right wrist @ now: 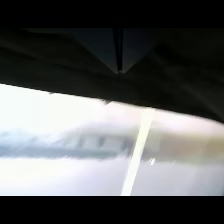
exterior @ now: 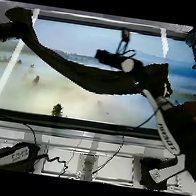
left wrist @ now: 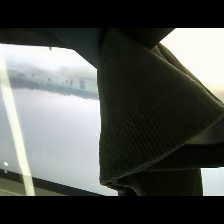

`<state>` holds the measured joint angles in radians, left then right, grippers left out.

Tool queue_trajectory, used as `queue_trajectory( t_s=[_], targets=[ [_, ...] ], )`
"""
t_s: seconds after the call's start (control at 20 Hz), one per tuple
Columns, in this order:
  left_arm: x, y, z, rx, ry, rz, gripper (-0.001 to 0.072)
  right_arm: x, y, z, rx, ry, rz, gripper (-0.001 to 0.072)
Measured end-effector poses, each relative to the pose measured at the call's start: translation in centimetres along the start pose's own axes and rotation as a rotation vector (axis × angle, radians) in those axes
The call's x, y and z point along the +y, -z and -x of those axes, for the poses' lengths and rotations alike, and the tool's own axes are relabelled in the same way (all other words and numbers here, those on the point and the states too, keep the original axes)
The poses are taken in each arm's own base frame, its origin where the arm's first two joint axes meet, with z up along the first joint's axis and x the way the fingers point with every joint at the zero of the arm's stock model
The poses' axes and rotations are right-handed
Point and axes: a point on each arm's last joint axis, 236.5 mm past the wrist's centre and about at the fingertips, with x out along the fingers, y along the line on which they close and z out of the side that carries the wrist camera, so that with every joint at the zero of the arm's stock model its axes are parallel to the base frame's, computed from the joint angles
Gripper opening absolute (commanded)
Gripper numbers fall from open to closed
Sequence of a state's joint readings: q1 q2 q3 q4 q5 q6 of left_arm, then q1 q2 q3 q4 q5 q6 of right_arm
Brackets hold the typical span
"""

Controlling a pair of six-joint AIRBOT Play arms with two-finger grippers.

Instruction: Fold the clothes and pants, and hang the long-sleeved shirts on hangers.

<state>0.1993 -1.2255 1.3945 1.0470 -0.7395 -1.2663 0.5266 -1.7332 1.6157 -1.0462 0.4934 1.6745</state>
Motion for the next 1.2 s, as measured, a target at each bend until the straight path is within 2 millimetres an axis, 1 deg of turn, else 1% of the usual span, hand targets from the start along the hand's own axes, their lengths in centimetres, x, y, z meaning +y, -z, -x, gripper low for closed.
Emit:
queue_trajectory(
  t_s=[0.1,0.15,0.25,0.35,0.4,0.5,0.6,0.65,0.75,0.85,0.9,0.95,1.05,1.1,1.2],
  targets=[
    [-0.6,0.2,0.7,0.014,0.013,-0.011,0.0016,4.0,3.9,-3.0,0.065,-0.054,0.005,0.0036],
    [-0.9,0.4,0.9,0.023,0.022,-0.01,0.0016,6.0,5.8,-4.0,0.087,-0.079,0.013,0.0036],
    [-1.5,0.9,1.2,0.048,0.044,-0.003,0.0016,9.5,9.6,-5.2,0.136,-0.123,0.039,0.0036],
    [-2.0,1.4,1.3,0.071,0.064,0.005,0.0016,12.7,12.9,-5.7,0.171,-0.16,0.08,0.0036],
    [-2.4,1.8,1.3,0.086,0.076,0.008,0.0016,13.8,14.2,-5.8,0.186,-0.173,0.099,0.0036],
    [-3.3,2.6,1.0,0.114,0.1,0.009,0.0016,15.2,15.8,-5.8,0.204,-0.189,0.125,0.0037],
    [-4.4,3.7,0.5,0.152,0.129,0.003,0.0016,15.3,16.7,-5.8,0.224,-0.186,0.144,0.0037],
    [-5.2,4.2,0.1,0.17,0.145,-0.002,0.0016,14.9,16.8,-5.8,0.233,-0.176,0.155,0.0038],
    [-7.0,5.6,-0.9,0.21,0.184,-0.014,0.0016,12.8,16.3,-5.7,0.263,-0.131,0.18,0.0038],
    [-9.6,7.3,-2.2,0.255,0.239,-0.02,0.0016,9.0,13.9,-5.1,0.275,-0.056,0.201,0.0038],
    [-11.2,8.2,-2.9,0.274,0.271,-0.021,0.0016,6.8,12.2,-4.5,0.278,-0.016,0.194,0.0038],
    [-13.1,9.1,-3.7,0.287,0.309,-0.015,0.0016,4.7,10.2,-3.8,0.27,0.02,0.182,0.0038],
    [-17.2,11.0,-5.2,0.309,0.381,-0.009,0.0016,0.3,5.2,-1.6,0.223,0.091,0.145,0.0038],
    [-19.4,12.3,-6.0,0.324,0.414,-0.012,0.0016,-1.9,2.9,-0.2,0.198,0.125,0.121,0.0038],
    [-23.5,15.5,-7.3,0.37,0.47,-0.025,0.0017,-6.3,-1.8,3.4,0.14,0.193,0.072,0.0038]
  ],
)
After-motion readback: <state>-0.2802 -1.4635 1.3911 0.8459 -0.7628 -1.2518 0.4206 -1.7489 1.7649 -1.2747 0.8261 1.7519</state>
